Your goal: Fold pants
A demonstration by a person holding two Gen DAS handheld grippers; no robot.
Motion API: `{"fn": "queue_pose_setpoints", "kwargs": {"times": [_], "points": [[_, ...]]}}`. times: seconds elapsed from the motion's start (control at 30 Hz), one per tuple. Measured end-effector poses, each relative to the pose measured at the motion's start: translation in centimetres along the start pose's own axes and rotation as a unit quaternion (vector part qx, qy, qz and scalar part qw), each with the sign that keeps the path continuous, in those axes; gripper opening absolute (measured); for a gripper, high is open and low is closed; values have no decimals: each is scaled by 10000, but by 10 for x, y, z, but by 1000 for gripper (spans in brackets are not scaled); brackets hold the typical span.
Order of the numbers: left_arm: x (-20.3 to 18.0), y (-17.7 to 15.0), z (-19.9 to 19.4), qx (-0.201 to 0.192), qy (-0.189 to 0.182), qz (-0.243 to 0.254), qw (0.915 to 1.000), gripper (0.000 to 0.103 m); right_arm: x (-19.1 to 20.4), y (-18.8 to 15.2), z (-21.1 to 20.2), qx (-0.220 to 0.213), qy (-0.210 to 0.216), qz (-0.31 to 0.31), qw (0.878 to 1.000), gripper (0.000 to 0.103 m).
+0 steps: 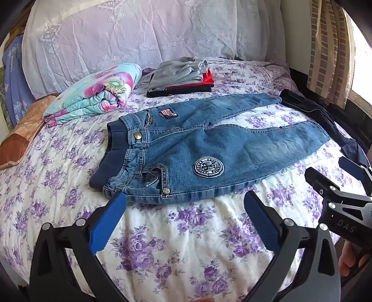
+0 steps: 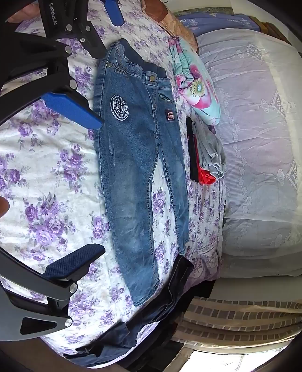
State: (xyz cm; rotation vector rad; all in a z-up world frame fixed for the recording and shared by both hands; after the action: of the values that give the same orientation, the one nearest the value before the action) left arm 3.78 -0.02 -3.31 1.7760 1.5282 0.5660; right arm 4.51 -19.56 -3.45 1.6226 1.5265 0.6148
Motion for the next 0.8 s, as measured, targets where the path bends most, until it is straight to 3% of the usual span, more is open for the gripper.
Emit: {"fn": "queue_pose_setpoints", "kwargs": {"times": [0.8], "points": [[-2, -4, 3, 50, -3, 37, 10000, 99, -2, 0, -1, -19, -10, 42, 10000, 100]]}}
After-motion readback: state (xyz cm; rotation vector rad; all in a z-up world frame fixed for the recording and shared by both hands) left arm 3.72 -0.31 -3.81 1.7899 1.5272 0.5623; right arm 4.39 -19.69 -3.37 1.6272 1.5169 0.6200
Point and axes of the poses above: each gripper's, at about its wrist camera, not at the fingertips, and z roughly the way its jaws point, x to its left, y to its top, the point moved 5 cm from there along z, roughly the way its jaws point, and after that the axes turned 13 degrees about -y, right-handed, at the moved point
